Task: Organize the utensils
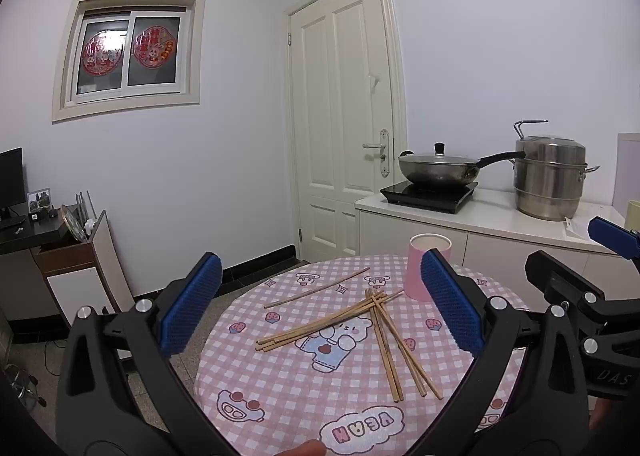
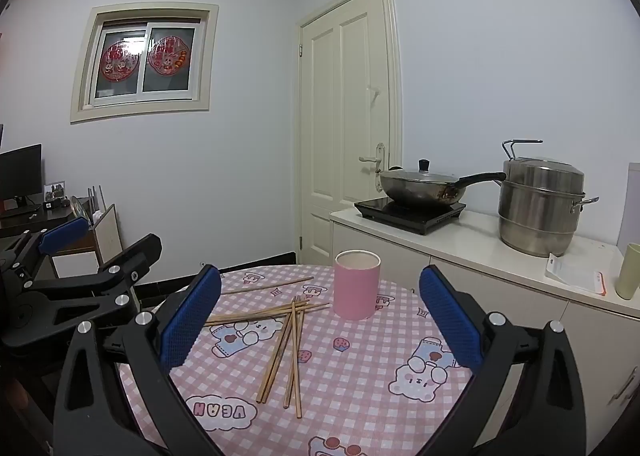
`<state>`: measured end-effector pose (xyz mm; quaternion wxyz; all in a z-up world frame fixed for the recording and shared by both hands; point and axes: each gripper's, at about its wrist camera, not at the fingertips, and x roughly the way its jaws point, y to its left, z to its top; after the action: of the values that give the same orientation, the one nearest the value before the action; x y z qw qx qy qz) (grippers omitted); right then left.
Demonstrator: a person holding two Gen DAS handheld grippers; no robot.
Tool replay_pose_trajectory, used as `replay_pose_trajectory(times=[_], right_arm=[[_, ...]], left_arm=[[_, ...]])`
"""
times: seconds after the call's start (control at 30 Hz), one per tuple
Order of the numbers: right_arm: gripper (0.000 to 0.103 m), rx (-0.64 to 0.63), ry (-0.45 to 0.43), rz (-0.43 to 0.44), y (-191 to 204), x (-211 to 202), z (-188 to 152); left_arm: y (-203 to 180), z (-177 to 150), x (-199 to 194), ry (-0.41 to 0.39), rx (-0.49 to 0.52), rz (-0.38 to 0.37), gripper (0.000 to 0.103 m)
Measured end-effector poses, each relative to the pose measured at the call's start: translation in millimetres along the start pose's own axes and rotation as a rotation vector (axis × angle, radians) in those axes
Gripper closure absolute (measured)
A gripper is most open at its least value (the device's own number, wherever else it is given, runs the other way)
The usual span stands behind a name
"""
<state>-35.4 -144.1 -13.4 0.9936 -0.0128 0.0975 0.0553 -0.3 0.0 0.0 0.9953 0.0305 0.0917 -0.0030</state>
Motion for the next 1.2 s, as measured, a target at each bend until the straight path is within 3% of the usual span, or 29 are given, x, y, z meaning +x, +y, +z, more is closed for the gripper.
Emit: replay_pose_trajectory(times=[1.2], right_arm=[[0.007, -0.001, -0.001, 0.003, 0.4, 1.2, 0.0]], left_arm=[[4.3, 3.6, -6.4, -0.002, -0.004, 0.003, 0.005]])
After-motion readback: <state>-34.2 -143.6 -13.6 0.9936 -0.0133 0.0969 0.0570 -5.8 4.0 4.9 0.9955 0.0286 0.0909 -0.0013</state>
